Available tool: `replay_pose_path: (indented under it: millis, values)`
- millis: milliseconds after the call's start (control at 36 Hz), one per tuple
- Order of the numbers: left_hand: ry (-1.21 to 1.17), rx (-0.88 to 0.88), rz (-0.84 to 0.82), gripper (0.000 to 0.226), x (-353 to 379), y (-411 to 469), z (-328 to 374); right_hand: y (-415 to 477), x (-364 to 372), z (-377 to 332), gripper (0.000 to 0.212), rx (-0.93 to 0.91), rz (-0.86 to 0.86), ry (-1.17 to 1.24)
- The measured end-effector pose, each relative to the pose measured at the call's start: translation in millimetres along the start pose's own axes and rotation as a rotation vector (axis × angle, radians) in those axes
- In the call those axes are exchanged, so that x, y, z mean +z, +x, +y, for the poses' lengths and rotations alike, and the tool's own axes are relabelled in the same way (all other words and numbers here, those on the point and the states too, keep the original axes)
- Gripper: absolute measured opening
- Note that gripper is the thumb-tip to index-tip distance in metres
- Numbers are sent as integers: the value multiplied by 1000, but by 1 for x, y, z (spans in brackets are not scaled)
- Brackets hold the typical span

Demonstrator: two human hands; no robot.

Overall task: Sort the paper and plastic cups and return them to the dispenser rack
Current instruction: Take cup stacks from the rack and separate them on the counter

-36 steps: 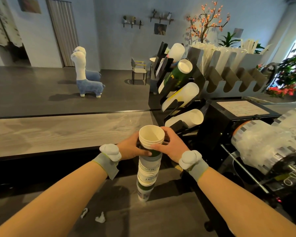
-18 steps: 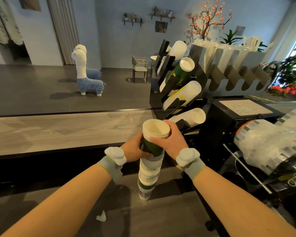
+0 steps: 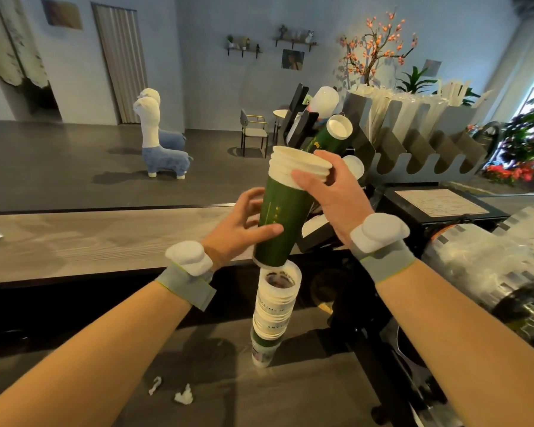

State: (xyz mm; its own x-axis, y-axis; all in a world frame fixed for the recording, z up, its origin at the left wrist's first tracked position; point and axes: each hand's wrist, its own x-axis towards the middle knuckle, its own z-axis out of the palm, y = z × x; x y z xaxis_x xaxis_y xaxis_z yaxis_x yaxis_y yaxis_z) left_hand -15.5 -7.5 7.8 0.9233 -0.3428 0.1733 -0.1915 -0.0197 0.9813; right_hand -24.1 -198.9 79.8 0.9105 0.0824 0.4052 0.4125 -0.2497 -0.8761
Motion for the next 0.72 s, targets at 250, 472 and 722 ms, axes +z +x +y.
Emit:
replay_pose_path:
  millis: [250,472,722]
  values:
    - [-83,27,43,71,-10,-34,27,-15,50,-19,55,130,-37,168]
    - [-116,-118,55,74,-43,-82,-6,-39,96,0,59,227,-109,91]
    - [-189,-209,168,71,-63,-130,-33,-61,157,5,51,387,-85,290]
